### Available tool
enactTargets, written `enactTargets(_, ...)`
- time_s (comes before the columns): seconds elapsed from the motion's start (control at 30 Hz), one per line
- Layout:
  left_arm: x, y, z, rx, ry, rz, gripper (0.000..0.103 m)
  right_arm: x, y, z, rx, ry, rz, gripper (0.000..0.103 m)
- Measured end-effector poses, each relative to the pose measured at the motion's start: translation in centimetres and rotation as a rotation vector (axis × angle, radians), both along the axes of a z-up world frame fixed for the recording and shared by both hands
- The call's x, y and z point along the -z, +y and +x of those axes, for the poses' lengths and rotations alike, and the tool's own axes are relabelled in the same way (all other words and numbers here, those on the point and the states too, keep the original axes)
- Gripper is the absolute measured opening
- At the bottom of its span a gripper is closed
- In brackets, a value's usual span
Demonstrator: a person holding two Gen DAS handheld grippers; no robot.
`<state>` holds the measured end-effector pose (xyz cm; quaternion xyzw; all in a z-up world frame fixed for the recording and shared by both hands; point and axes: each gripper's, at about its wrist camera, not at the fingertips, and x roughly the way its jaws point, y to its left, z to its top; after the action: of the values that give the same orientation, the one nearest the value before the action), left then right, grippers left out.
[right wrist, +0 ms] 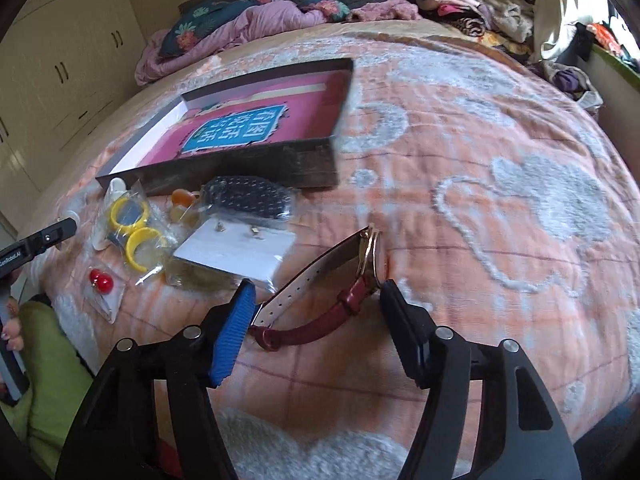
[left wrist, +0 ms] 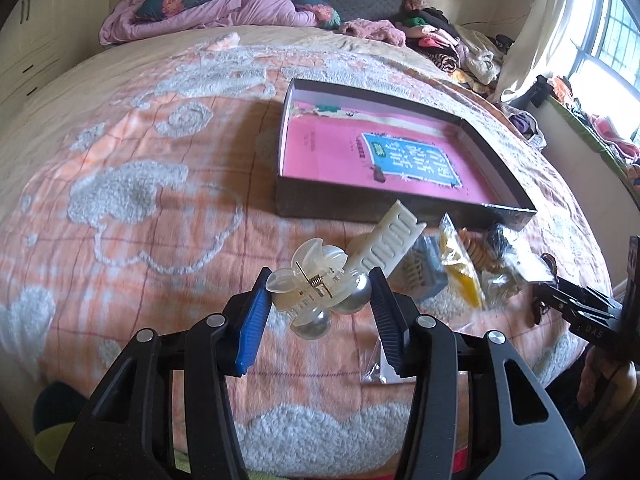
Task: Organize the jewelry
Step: 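Grasp the pearl hair clip with the left tool while the right tool grasps the brown-strap watch, then carry the clip and watch into the pink-lined box and open both tools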
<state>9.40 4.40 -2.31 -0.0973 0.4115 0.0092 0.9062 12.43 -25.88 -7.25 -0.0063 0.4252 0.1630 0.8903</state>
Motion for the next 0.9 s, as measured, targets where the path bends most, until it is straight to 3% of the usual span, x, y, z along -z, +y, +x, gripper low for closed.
enactTargets(0.03, -0.1, 0.0, 0.2, 0.0, -0.003, -0.001, 0.04, -0.3, -0.5, 0.0, 0.018, -0.01, -0.015, 0.014)
enactTargets(0.07, -0.3, 0.0, 0.3, 0.001, -0.004, -0.002, 0.04, -0.3, -1.1, 0.0, 0.019, -0.009, 0.004, 0.012)
enactTargets(0.4, -1.5, -0.1, 2.1, 0.002, -0.03, -0.004, 0.04, 1.1, -1.3, 2.6, 0.007, 0.05, 0.024, 0.015)
enactTargets(0.53, -2.1, 0.0, 2.8, -0.001, -0.044, -0.01, 0.04, 1.1, -1.6, 3.2, -0.006, 0.059, 0.079, 0.011)
enactTargets(0.9, -3.5, 0.4, 5.9, -0.015, -0.076, -0.003, 0.04, -6.2, -1.6, 3.7, -0.009, -0.143, 0.121, 0.011)
